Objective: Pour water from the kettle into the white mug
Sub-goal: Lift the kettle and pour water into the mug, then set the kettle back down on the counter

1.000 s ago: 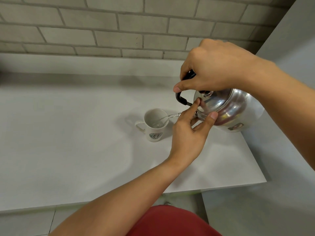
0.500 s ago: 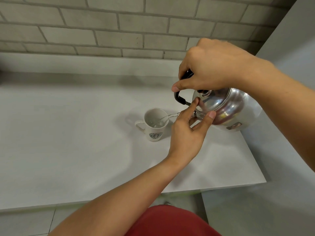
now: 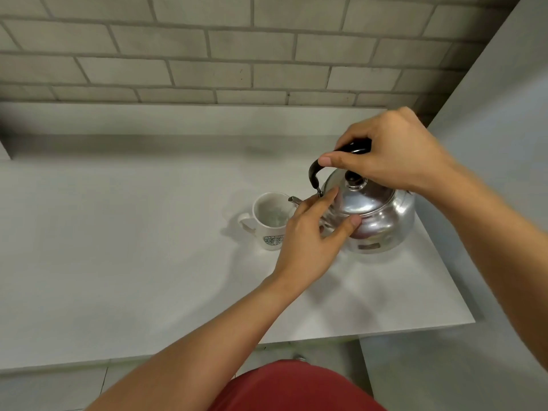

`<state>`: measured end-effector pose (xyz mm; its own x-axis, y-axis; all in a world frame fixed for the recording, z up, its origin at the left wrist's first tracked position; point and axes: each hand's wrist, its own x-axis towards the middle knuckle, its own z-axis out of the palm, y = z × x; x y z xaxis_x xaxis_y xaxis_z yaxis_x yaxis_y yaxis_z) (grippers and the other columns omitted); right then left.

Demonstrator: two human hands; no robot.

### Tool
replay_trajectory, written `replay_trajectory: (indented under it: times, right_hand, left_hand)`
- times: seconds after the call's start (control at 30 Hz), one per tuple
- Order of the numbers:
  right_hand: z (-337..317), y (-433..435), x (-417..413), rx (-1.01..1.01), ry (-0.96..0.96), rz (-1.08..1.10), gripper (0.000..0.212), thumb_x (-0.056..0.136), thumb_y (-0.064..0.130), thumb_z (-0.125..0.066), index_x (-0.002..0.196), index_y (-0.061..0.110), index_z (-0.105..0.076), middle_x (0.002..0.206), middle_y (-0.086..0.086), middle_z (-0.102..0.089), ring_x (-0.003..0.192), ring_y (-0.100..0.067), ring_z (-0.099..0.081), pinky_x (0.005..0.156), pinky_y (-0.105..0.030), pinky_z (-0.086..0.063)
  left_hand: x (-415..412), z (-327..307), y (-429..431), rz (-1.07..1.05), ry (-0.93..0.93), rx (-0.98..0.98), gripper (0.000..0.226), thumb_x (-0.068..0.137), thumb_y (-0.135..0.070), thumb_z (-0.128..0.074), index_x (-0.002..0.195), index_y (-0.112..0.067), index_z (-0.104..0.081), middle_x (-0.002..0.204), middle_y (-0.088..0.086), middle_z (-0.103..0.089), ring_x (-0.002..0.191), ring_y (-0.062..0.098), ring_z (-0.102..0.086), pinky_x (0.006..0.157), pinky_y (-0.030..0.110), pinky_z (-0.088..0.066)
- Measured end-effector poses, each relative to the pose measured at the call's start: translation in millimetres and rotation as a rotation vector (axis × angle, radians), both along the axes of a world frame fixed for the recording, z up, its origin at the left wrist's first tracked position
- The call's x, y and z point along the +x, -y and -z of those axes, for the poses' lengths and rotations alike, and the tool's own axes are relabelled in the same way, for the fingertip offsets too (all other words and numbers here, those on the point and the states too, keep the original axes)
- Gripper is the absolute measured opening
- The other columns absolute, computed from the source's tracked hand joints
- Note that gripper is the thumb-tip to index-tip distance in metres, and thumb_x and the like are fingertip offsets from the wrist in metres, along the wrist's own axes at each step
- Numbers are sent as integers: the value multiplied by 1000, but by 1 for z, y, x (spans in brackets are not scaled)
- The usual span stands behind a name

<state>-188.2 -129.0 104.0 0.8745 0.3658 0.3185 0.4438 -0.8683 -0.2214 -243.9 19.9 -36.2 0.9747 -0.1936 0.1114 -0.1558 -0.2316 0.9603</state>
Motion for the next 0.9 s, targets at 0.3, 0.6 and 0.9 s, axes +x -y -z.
replay_trajectory:
  times: [0.3,0.6,0.9]
  right_hand:
    - [48,47,-13,547,5,200,36,80,61,-81,85,26,-83,69,23,-73,64,3,-67,57,-8,-43]
    - [57,78,-1,671,-5,154,29,81,60,-81,84,31,-83,73,19,-76,67,-3,-72,59,-10,-46]
    - [63,105,54,654,-117,78,42,89,64,-65,120,38,-77,107,28,-75,103,11,-68,84,-8,-51]
  left_hand:
    - [5,-14,-19,-20,85,132,25,96,-50,-69,113,-35,-58,112,-19,-68,107,2,-68,92,31,-61]
    - [58,-47,12,47,227,231,47,107,-33,-59,154,-30,-52,143,-7,-65,120,12,-68,93,38,-62]
    - [114,-42,31,-88,238,247,29,109,-25,-57,136,-24,-68,94,-13,-71,83,12,-70,83,38,-61]
